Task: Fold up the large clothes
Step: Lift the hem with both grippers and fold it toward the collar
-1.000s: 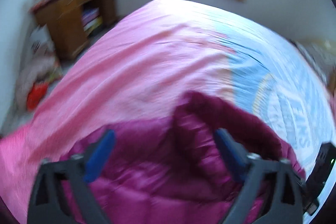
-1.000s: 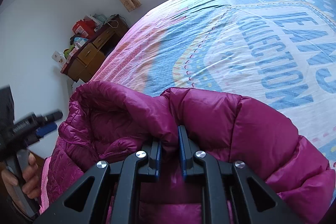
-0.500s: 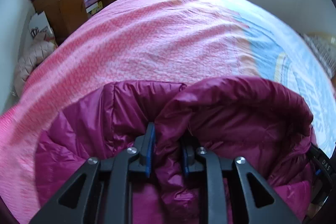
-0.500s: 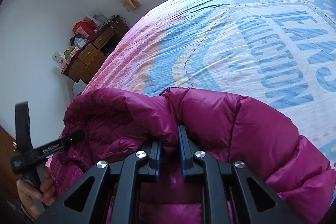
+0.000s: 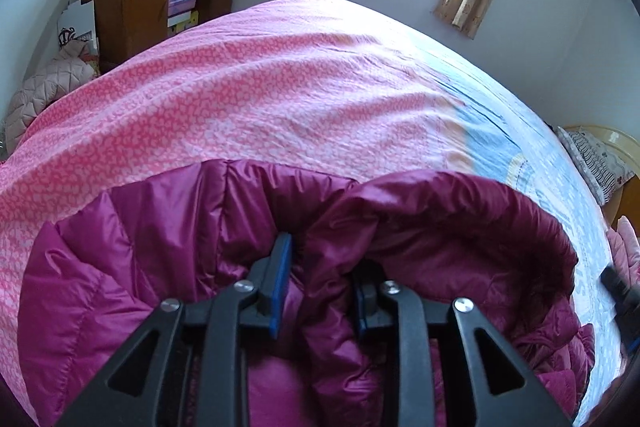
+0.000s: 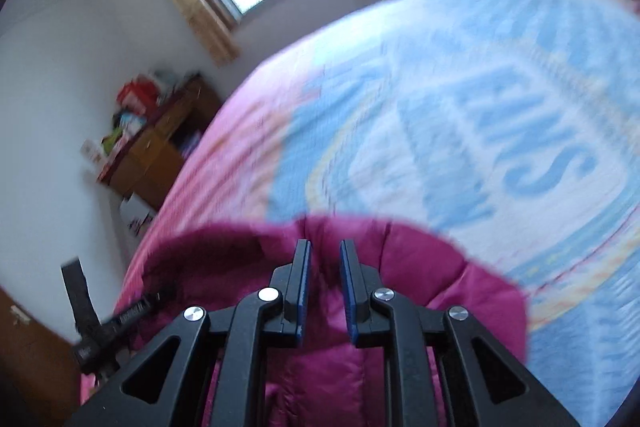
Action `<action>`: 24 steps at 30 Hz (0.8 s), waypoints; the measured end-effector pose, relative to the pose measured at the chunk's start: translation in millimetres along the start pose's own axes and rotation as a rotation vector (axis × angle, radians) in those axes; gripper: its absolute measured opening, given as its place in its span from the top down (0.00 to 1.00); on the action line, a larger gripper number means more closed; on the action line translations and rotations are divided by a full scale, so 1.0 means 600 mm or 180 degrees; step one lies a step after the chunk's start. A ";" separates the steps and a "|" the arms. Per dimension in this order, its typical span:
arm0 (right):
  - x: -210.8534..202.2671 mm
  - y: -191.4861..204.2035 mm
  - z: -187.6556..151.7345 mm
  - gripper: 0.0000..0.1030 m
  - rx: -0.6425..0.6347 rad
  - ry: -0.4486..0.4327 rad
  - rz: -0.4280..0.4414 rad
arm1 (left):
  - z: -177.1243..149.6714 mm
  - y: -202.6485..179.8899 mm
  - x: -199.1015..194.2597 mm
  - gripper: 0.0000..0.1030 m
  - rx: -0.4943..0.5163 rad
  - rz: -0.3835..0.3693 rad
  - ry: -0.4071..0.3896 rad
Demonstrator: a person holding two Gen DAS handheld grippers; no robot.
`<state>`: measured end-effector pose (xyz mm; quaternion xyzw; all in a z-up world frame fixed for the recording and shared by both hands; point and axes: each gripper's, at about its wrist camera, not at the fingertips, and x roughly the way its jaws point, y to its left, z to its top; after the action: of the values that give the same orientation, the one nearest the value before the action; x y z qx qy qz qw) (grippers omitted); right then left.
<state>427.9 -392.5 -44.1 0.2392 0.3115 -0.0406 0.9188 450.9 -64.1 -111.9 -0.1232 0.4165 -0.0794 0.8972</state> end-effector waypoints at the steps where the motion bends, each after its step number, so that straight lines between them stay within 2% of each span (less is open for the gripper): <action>1: 0.004 0.018 0.015 0.85 -0.0053 0.0025 -0.0009 | 0.000 0.000 0.000 0.70 -0.0003 -0.0005 -0.0005; 4: 0.053 0.073 0.044 0.85 -0.0243 0.0187 0.0090 | -0.001 0.005 0.001 0.69 -0.0036 -0.0058 -0.0028; 6: 0.105 0.098 0.048 0.85 -0.0311 0.0440 0.0117 | -0.004 0.012 -0.003 0.69 -0.0078 -0.0119 -0.0038; 9: 0.159 0.103 0.019 0.85 -0.0283 0.0900 0.0134 | -0.003 0.018 -0.001 0.69 -0.0139 -0.0197 -0.0034; 12: 0.159 0.082 -0.031 0.85 -0.0439 0.1207 0.0136 | -0.002 0.020 0.000 0.69 -0.0171 -0.0239 -0.0043; 14: 0.146 0.068 -0.056 0.88 -0.0634 0.1122 0.0187 | -0.002 0.021 0.000 0.69 -0.0192 -0.0264 -0.0050; 16: 0.133 0.059 -0.073 0.88 -0.0847 0.0887 0.0296 | -0.002 0.023 -0.001 0.69 -0.0223 -0.0292 -0.0056; 21: 0.140 0.036 -0.070 0.88 -0.0687 0.0803 0.0450 | -0.005 0.040 -0.011 0.66 -0.0392 -0.0445 -0.0010; 23: 0.138 0.030 -0.069 0.88 -0.0655 0.0802 0.0481 | -0.006 0.028 -0.024 0.65 -0.0187 -0.0304 0.0105; 24: 0.138 0.029 -0.069 0.88 -0.0658 0.0798 0.0478 | -0.009 0.018 -0.038 0.59 -0.0007 -0.0144 0.0148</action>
<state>475.2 -352.1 -114.4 0.1693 0.4074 0.0905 0.8928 432.6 -49.0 -101.6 -0.1317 0.4345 -0.1020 0.8851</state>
